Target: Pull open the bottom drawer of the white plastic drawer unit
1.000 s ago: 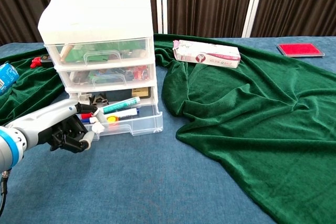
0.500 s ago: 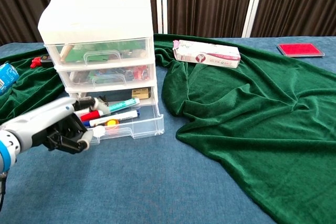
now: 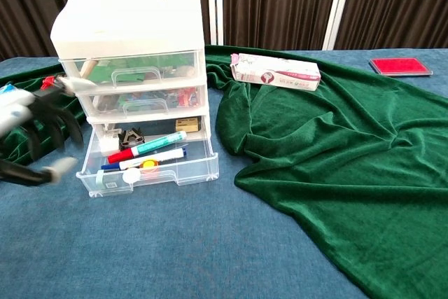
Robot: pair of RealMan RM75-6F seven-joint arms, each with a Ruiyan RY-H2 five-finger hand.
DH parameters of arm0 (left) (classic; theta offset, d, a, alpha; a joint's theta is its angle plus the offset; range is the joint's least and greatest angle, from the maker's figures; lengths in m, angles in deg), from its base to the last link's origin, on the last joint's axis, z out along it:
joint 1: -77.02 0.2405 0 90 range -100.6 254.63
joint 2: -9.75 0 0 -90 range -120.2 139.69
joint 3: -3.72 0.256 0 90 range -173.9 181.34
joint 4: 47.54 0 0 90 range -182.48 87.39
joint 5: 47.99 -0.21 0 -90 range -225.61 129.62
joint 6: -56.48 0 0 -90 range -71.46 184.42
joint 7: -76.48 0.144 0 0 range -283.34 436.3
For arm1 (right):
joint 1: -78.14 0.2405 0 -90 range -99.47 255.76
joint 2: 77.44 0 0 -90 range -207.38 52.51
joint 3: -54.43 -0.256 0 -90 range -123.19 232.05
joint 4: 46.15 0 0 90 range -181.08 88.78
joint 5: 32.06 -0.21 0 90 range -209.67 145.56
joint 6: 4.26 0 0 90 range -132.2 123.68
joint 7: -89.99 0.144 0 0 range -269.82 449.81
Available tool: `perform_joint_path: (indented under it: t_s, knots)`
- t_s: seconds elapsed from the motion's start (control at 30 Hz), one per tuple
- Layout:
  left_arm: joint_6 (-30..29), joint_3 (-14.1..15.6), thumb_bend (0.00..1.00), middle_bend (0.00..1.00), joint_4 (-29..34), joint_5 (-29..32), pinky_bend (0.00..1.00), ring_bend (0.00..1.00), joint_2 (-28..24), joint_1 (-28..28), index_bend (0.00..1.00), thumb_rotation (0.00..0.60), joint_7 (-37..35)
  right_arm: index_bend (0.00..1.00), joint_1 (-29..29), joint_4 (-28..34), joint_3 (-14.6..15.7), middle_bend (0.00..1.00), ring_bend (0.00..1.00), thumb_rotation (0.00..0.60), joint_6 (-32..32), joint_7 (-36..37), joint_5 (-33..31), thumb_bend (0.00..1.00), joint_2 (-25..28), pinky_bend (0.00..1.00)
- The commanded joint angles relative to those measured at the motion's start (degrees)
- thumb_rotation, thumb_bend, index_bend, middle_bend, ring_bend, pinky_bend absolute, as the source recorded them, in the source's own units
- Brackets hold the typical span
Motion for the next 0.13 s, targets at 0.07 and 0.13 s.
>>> perform_joint_path:
  t_s: [0.07,0.13]
  knots:
    - [-10.7,2.6,0.25,0.00,-6.3,-7.8,0.09,0.00,-4.9,5.7,0.00,0.600,3.0,0.04,0.2,0.0,0.1,0.00,0.00,0.600,-0.5,-2.2,0.0,0.06,-0.8,0.00]
    - [-11.7,2.6,0.18,0.00,-7.2,-8.0,0.01,0.00,-5.7,6.6,0.00,0.600,3.5,0.04,0.2,0.1,0.2,0.00,0.00,0.600,-0.6,-2.6,0.0,0.06,-1.0,0.00]
